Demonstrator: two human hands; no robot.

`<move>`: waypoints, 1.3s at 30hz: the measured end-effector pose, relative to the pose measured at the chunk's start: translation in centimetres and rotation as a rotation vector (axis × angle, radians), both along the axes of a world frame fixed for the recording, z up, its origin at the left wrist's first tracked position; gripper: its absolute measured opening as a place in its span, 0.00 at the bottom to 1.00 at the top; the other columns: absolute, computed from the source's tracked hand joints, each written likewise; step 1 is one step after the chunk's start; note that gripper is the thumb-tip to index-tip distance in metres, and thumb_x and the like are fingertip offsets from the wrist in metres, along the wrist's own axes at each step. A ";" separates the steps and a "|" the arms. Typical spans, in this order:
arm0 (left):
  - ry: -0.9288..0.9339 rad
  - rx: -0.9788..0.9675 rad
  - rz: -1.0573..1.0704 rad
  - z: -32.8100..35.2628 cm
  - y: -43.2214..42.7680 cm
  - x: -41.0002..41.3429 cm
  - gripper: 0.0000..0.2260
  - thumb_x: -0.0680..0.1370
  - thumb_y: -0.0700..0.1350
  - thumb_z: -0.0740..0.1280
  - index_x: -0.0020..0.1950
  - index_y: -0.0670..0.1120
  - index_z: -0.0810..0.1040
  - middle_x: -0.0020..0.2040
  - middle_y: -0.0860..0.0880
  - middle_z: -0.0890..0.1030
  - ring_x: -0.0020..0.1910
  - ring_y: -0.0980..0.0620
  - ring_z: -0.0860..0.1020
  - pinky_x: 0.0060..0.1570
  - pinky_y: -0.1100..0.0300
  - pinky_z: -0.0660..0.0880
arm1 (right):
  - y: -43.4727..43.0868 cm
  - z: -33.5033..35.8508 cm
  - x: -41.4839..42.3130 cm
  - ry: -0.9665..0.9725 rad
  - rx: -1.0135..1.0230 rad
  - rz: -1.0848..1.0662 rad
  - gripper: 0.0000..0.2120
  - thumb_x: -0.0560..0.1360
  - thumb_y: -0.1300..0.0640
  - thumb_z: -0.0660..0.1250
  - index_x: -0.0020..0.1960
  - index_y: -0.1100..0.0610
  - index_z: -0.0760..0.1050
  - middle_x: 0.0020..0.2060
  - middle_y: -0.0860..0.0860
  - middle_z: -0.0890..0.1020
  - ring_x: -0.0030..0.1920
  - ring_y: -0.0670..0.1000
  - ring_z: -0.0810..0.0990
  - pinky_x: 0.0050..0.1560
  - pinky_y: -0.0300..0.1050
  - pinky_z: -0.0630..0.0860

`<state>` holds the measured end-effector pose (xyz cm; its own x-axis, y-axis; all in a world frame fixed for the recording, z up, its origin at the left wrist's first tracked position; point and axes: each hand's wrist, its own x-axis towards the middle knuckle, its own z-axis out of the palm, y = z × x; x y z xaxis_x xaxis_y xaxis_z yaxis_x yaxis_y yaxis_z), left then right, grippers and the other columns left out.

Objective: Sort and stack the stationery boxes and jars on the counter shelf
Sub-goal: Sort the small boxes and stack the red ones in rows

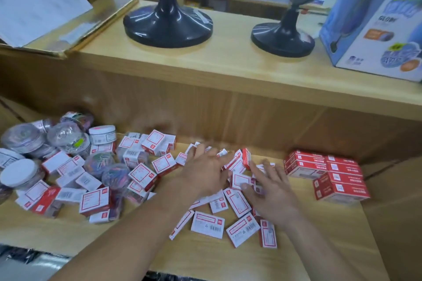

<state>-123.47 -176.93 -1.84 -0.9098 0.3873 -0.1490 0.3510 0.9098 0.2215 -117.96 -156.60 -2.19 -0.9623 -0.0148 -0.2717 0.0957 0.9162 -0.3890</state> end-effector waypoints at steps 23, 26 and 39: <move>0.265 0.216 0.241 -3.3 -8.4 14.9 0.23 0.75 0.56 0.66 0.67 0.46 0.79 0.70 0.42 0.76 0.74 0.36 0.69 0.69 0.39 0.72 | 2.4 -1.7 4.1 0.119 -0.348 -0.228 0.33 0.70 0.50 0.78 0.73 0.51 0.72 0.72 0.46 0.73 0.73 0.48 0.70 0.74 0.52 0.67; 0.333 0.219 0.228 -4.3 -8.3 15.4 0.22 0.77 0.55 0.64 0.67 0.45 0.80 0.71 0.42 0.76 0.74 0.37 0.70 0.69 0.42 0.71 | 1.9 -1.4 4.3 0.161 -0.312 -0.256 0.28 0.71 0.56 0.78 0.69 0.53 0.75 0.64 0.45 0.75 0.65 0.48 0.74 0.67 0.46 0.70; 0.346 0.480 0.315 -4.0 -9.1 14.9 0.17 0.80 0.54 0.64 0.64 0.47 0.82 0.70 0.44 0.76 0.72 0.41 0.72 0.67 0.42 0.73 | 2.7 1.1 4.5 0.259 -0.506 -0.465 0.20 0.73 0.53 0.76 0.64 0.55 0.79 0.47 0.49 0.83 0.46 0.44 0.81 0.42 0.39 0.75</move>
<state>-108.57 -186.01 -5.82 -0.9546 0.0456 0.2942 0.2080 0.8092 0.5494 -113.41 -153.86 -1.06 -0.9322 0.3471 -0.1029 0.2784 0.5056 -0.8166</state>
